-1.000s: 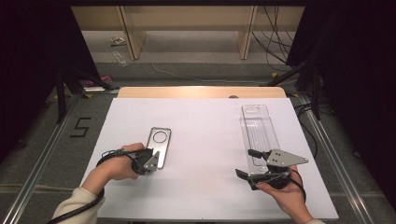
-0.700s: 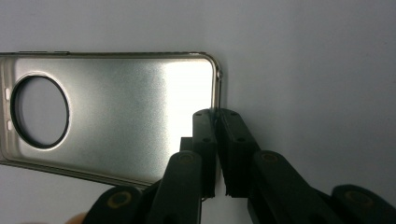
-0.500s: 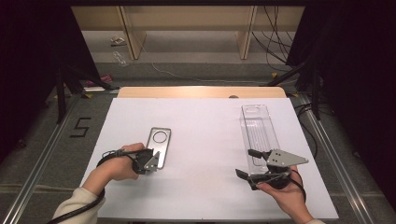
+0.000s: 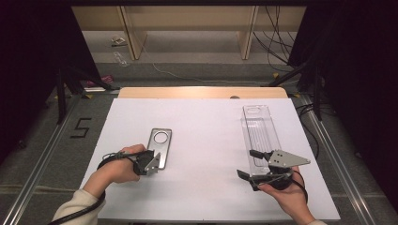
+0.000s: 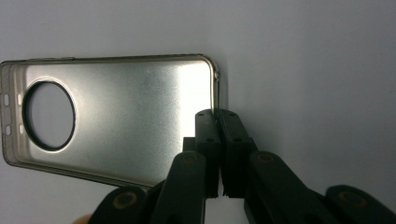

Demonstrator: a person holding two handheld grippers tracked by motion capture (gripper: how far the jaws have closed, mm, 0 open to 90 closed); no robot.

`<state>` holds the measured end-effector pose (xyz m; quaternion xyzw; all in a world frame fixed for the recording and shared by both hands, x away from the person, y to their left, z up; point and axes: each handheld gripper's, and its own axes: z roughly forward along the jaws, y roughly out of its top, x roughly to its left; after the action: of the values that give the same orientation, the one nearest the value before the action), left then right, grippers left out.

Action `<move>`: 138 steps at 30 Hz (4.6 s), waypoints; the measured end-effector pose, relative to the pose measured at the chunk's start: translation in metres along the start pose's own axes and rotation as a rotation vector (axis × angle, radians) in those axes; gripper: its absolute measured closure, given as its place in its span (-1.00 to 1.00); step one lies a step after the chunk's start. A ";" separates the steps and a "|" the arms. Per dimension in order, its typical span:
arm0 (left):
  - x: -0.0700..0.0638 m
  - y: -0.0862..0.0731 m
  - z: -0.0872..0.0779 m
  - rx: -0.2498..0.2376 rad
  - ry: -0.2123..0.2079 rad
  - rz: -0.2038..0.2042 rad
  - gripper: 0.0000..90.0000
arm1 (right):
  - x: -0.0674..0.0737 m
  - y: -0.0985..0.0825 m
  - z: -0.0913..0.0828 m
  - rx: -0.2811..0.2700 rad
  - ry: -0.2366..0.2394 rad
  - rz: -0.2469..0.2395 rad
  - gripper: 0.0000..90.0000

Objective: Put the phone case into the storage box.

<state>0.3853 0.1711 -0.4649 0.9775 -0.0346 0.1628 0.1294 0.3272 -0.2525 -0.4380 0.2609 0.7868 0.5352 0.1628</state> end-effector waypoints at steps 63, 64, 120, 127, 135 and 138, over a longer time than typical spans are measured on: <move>-0.014 0.045 -0.030 -0.163 0.139 -0.028 0.97 | 0.000 0.000 0.001 -0.008 -0.008 0.009 -0.63; -0.015 0.046 -0.030 -0.160 0.138 -0.028 0.97 | 0.000 0.000 0.001 -0.008 -0.009 0.009 -0.63; -0.026 0.072 -0.031 -0.181 0.139 0.058 0.96 | 0.001 0.006 0.009 -0.041 -0.038 0.043 -0.65; -0.028 0.074 -0.031 -0.196 0.145 0.055 0.96 | 0.001 0.006 0.009 -0.041 -0.041 0.048 -0.65; -0.029 0.078 -0.030 -0.186 0.133 0.075 0.96 | 0.002 0.008 0.012 -0.045 -0.039 0.050 -0.65; -0.029 0.079 -0.030 -0.184 0.132 0.083 0.96 | 0.002 0.010 0.014 -0.052 -0.042 0.055 -0.65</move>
<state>0.3399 0.1036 -0.4277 0.9465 -0.0814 0.2279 0.2134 0.3355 -0.2385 -0.4343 0.2893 0.7616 0.5540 0.1711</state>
